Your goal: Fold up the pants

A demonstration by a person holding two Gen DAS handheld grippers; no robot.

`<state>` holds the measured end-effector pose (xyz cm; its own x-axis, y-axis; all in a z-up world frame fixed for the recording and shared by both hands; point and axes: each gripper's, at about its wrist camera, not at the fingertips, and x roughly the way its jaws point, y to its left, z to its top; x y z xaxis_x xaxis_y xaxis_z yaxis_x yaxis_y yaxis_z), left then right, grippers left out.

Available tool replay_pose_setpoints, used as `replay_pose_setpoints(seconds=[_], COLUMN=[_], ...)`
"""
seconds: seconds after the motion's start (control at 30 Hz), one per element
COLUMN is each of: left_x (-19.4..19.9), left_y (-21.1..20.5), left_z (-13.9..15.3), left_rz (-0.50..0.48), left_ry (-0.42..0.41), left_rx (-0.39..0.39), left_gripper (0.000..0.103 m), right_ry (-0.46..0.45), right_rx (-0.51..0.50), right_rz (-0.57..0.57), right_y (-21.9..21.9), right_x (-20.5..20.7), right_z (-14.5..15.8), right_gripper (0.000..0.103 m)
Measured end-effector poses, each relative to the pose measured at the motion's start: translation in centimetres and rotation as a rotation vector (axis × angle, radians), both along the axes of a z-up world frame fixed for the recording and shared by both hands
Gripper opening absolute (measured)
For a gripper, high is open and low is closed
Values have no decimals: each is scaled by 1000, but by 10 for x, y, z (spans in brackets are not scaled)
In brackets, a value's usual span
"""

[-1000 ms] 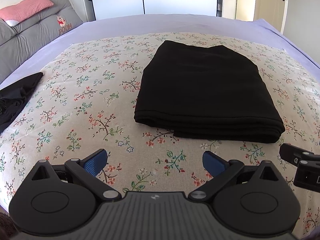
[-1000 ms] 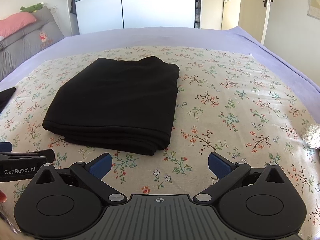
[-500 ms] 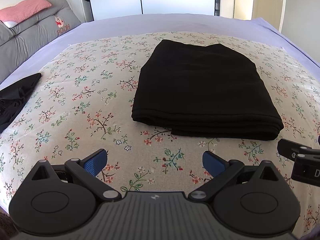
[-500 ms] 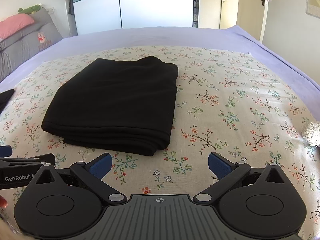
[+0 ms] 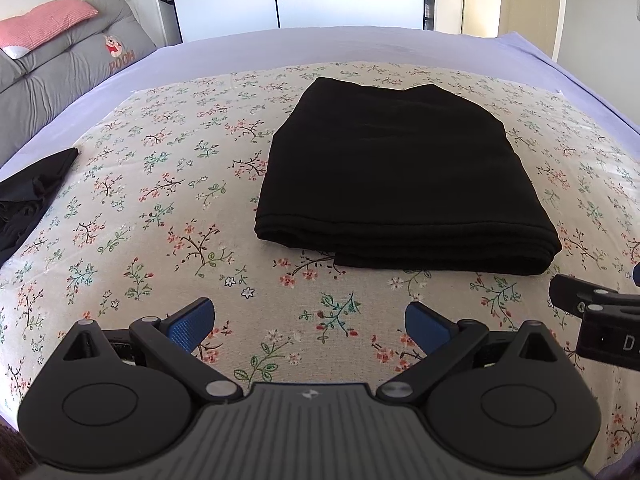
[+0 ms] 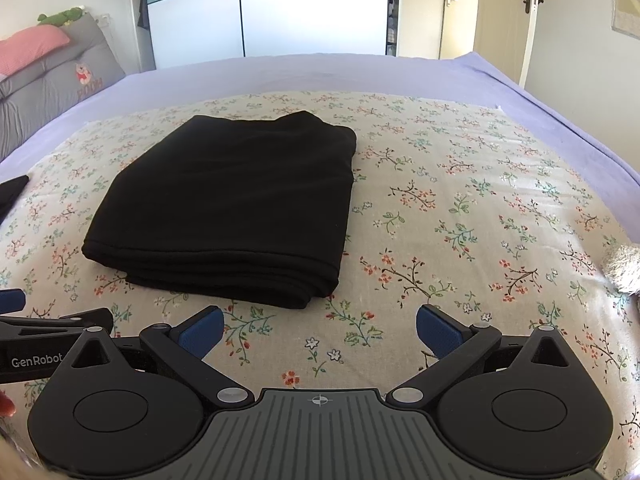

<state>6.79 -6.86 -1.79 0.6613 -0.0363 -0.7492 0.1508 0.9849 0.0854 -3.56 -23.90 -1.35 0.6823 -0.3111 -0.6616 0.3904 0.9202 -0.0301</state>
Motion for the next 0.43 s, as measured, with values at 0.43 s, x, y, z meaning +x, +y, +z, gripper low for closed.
replay_pose_setpoints(seconds=[0.43], left_x=[3], left_y=[0], left_z=[-3], left_rz=[-3], left_ry=[3], left_rx=[11], left_gripper=[103], right_ry=[8], right_rx=[9], right_rz=[-5], right_y=[-1], right_x=[1], right_z=[-3], right_gripper=[103])
